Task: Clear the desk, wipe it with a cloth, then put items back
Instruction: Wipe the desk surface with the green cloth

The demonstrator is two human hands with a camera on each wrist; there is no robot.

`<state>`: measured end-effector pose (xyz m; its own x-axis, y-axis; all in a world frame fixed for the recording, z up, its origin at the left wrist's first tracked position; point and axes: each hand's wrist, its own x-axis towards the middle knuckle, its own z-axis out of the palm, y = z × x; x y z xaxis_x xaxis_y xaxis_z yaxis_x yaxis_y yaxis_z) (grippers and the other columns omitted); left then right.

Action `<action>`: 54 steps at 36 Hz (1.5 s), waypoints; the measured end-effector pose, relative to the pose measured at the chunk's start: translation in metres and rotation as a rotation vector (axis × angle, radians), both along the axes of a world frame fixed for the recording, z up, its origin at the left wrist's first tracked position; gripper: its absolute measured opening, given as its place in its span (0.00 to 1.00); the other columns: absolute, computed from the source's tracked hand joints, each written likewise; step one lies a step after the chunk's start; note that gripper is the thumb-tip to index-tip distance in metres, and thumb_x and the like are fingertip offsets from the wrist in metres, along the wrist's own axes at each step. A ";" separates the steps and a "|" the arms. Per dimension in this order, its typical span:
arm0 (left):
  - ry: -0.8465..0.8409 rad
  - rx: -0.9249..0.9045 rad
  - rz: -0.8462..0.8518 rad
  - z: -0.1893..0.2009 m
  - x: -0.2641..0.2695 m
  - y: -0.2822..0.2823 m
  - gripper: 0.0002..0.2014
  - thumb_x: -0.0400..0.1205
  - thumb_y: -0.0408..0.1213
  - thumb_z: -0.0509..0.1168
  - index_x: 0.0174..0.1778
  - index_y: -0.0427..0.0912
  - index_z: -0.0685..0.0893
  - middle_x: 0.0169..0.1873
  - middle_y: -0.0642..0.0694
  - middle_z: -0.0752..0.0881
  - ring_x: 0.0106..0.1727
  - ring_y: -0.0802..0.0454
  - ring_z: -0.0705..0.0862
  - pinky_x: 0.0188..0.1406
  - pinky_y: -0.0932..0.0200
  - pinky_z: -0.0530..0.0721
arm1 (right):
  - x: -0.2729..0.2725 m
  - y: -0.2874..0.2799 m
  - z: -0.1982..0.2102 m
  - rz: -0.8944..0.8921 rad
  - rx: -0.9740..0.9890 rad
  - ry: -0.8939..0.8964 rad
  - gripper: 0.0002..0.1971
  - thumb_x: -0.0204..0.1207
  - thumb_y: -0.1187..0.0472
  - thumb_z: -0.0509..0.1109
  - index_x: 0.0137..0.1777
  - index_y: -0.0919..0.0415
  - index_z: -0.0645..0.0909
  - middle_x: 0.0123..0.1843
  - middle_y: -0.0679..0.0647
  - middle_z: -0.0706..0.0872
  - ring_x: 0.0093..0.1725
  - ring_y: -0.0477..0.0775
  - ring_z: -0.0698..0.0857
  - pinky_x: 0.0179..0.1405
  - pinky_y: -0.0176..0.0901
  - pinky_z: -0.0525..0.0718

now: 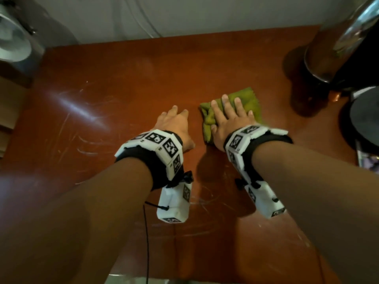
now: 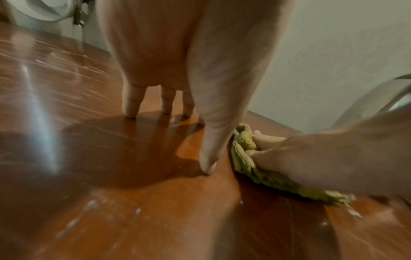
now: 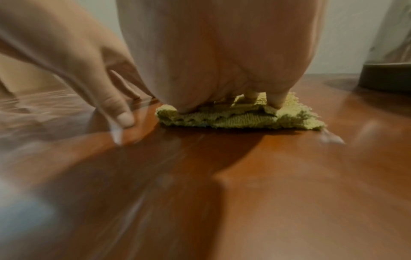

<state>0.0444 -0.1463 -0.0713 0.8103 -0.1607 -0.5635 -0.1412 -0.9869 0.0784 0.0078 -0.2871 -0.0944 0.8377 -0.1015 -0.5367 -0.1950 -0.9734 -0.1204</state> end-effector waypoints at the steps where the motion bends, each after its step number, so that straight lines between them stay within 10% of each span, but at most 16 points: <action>1: -0.005 0.001 -0.001 0.000 -0.004 0.003 0.52 0.73 0.50 0.77 0.85 0.49 0.51 0.85 0.46 0.47 0.84 0.40 0.51 0.81 0.44 0.60 | -0.011 0.003 0.002 0.004 0.005 0.011 0.32 0.86 0.44 0.44 0.83 0.43 0.30 0.83 0.46 0.27 0.83 0.59 0.32 0.81 0.63 0.42; 24: 0.044 0.015 0.005 0.000 -0.104 0.126 0.49 0.75 0.56 0.73 0.85 0.62 0.47 0.85 0.45 0.41 0.83 0.30 0.45 0.80 0.35 0.58 | -0.205 0.118 0.008 -0.107 0.036 0.077 0.31 0.87 0.46 0.41 0.81 0.43 0.26 0.82 0.44 0.23 0.82 0.56 0.29 0.82 0.60 0.41; 54: 0.208 -0.034 -0.006 -0.005 -0.060 0.114 0.61 0.65 0.55 0.81 0.78 0.76 0.38 0.80 0.52 0.25 0.79 0.28 0.28 0.71 0.19 0.57 | -0.030 0.103 0.009 -0.043 -0.040 0.099 0.30 0.87 0.44 0.42 0.82 0.41 0.28 0.83 0.44 0.25 0.83 0.57 0.31 0.81 0.63 0.43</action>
<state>-0.0160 -0.0319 -0.0763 0.6762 -0.1864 -0.7127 -0.1239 -0.9825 0.1394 -0.0224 -0.1840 -0.0854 0.7751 -0.1593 -0.6114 -0.2456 -0.9675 -0.0593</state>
